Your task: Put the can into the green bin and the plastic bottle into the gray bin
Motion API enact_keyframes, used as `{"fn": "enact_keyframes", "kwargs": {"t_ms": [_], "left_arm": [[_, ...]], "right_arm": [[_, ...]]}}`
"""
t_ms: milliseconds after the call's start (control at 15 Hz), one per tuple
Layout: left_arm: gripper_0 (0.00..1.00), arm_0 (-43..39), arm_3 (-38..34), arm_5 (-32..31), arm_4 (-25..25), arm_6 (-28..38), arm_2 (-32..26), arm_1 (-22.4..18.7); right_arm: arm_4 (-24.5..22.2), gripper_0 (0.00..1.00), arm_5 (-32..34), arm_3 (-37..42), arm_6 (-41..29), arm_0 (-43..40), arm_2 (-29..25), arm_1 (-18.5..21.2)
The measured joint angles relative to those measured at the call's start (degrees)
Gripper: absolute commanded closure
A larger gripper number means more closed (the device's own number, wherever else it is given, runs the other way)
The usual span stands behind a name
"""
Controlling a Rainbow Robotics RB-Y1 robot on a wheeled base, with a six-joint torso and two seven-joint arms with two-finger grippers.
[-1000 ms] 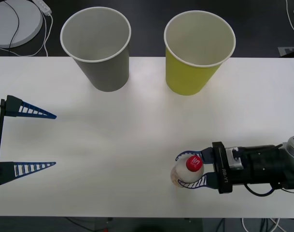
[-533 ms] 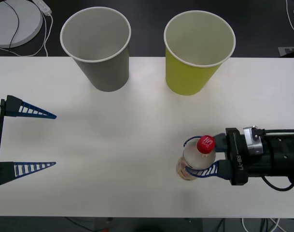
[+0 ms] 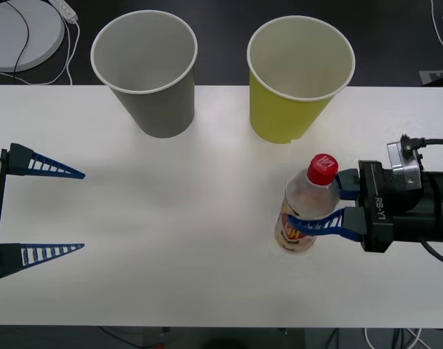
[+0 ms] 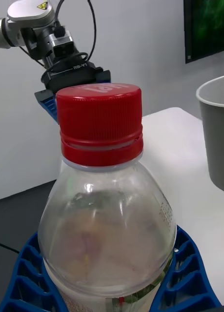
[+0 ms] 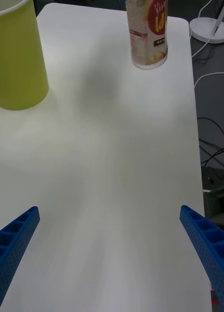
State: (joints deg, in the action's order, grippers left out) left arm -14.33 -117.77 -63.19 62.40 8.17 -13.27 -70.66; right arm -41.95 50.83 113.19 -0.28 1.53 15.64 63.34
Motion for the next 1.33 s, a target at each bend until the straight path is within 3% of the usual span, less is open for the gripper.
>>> {"fn": "enact_keyframes", "kwargs": {"t_ms": [400,933,1333], "left_arm": [[0.0,0.0,0.0,0.0,0.0,0.0,0.0,0.0],[0.0,0.0,0.0,0.0,0.0,0.0,0.0,0.0],[0.0,0.0,0.0,0.0,0.0,0.0,0.0,0.0]], "right_arm": [[-6.3,1.0,0.1,4.2,-20.1,-2.4,-11.3,2.4],[-20.7,1.0,4.7,14.1,-50.3,-7.2,-29.7,1.2],[-28.3,1.0,5.5,24.3,-70.3,-4.1,-34.5,1.0]]}}
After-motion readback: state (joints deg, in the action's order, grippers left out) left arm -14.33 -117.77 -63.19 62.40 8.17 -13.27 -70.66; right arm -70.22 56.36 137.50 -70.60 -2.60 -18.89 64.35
